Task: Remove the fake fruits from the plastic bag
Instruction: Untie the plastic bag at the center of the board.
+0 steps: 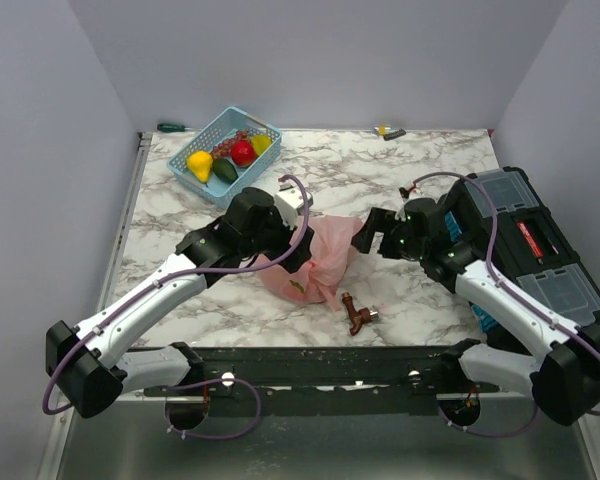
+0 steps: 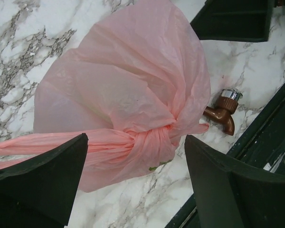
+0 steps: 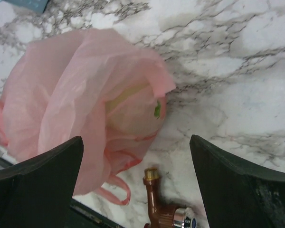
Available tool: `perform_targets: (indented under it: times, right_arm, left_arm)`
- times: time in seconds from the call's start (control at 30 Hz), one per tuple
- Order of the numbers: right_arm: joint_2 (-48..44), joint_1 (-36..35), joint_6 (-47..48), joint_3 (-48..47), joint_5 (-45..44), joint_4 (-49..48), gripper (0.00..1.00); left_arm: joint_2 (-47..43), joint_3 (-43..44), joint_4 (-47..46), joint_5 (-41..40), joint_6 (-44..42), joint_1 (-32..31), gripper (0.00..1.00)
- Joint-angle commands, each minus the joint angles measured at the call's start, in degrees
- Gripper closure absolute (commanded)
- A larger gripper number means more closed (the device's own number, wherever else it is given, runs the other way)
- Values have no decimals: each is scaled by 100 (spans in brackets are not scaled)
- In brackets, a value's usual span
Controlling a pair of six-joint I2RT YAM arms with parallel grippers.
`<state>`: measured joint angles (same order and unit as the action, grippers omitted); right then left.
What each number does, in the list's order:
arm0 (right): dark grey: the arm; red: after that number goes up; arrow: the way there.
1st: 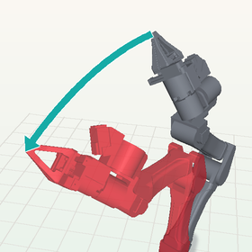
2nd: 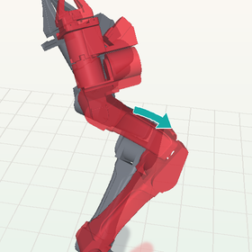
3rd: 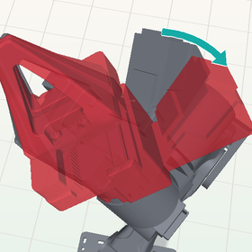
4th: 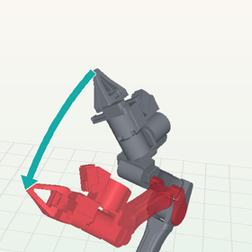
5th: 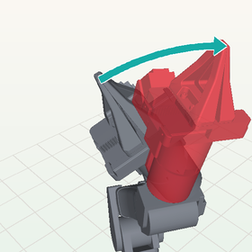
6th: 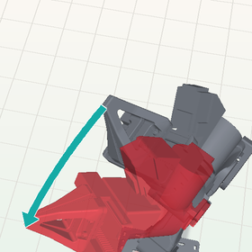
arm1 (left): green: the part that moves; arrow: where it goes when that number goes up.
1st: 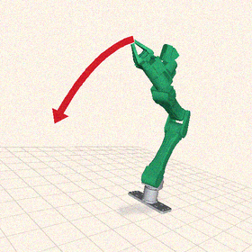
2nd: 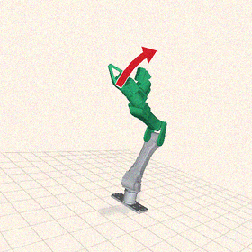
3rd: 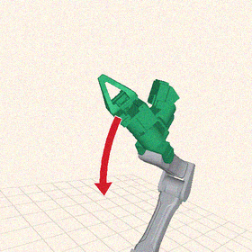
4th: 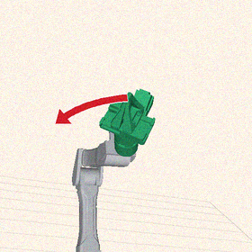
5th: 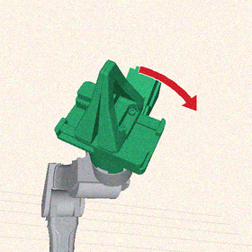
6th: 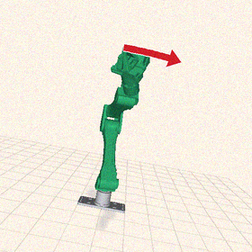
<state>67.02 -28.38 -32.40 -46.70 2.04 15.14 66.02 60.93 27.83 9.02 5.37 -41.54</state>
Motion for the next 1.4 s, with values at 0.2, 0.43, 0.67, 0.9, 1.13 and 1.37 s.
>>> perform_targets:
  times: [0.2,0.43,0.67,0.9,1.13,1.37]
  right_arm:
    - [-931,-335,-716,904,1590,-1161,7]
    - [-261,-1486,-1256,731,-16,-1318,14]
    - [79,-1501,-1480,642,-314,-1386,34]
    - [-27,-1504,-1587,697,-260,-1456,80]
    - [-14,-1505,-1483,381,-407,-1522,97]
    - [-8,-1499,-1464,387,66,-1640,99]
  left_arm:
    - [68,218,248,-486,-106,-162,21]
    - [70,210,274,-820,-171,-170,20]
    - [199,224,318,-657,-243,-239,24]
    - [368,276,431,-525,-348,-427,35]
    - [725,385,613,-726,-331,-614,36]
    - [1087,538,805,-928,-313,-654,35]
